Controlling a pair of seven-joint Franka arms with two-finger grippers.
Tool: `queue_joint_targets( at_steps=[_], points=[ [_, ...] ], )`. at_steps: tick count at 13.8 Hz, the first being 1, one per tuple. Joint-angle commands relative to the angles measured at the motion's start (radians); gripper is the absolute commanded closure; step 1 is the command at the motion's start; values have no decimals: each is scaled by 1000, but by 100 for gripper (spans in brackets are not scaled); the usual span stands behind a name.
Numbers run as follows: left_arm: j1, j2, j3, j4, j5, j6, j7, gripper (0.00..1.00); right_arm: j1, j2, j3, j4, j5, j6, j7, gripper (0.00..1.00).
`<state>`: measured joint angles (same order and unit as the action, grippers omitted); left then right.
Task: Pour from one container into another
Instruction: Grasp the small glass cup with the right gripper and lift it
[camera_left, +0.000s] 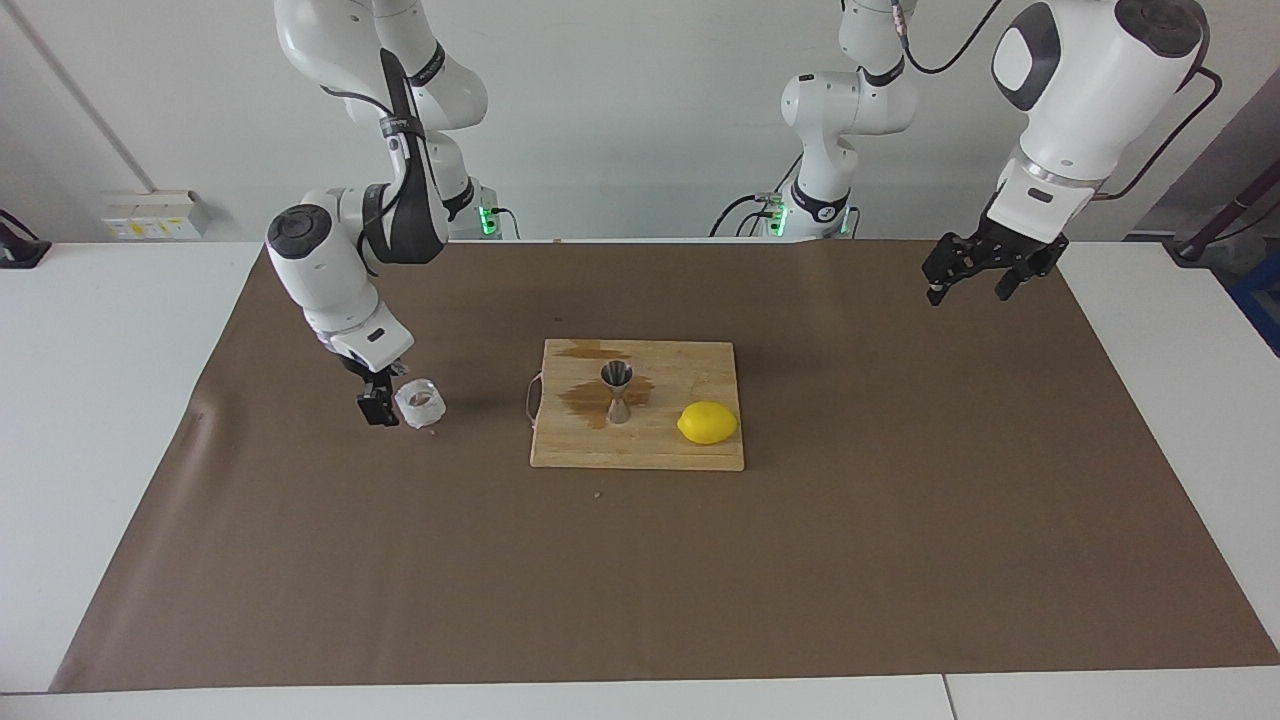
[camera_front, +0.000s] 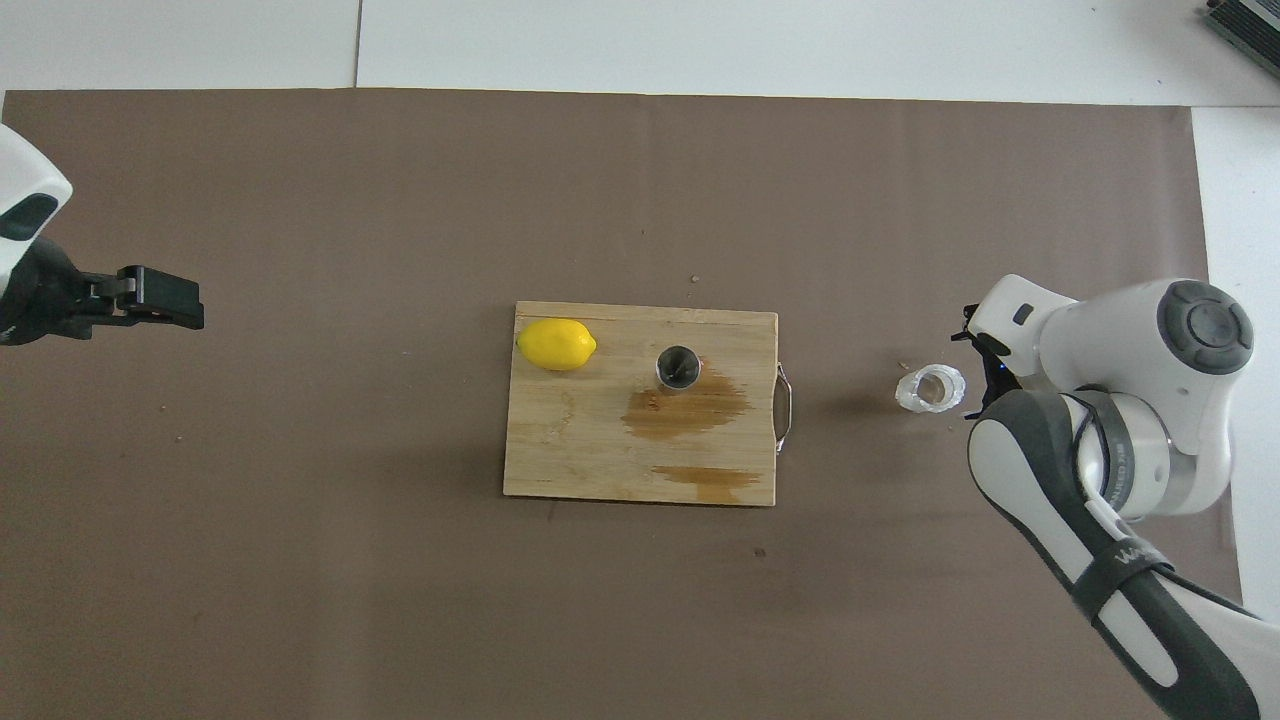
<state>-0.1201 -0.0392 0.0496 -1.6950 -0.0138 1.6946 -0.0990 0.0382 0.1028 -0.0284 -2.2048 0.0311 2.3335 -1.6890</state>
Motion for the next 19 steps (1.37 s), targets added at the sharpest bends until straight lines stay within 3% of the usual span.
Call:
queue_joint_targets(
  at_steps=[1, 4, 10, 13, 14, 15, 19],
  points=[
    [28, -18, -8, 8, 8, -27, 7, 0, -26, 6, 10, -36, 77, 53, -96, 0],
    [31, -13, -10, 15, -11, -38, -4, 0, -14, 38, 10, -44, 154, 96, -132, 0],
    [43, -21, -25, 9, -23, -53, -1, 0, -11, 35, 10, -81, 185, 135, -146, 0],
    [42, -28, -27, -5, -23, -68, 1, 0, -11, 34, 10, -81, 216, 135, -146, 28],
    [39, -33, -27, -8, -23, -82, -1, 0, -11, 34, 10, -79, 216, 135, -146, 48],
    [33, -33, -27, -6, -23, -81, -2, 0, -12, 34, 10, -79, 217, 135, -146, 97],
    [45, -34, -25, -8, -23, -82, -1, 0, -9, 8, 12, -69, 219, 135, -140, 100]
  ],
)
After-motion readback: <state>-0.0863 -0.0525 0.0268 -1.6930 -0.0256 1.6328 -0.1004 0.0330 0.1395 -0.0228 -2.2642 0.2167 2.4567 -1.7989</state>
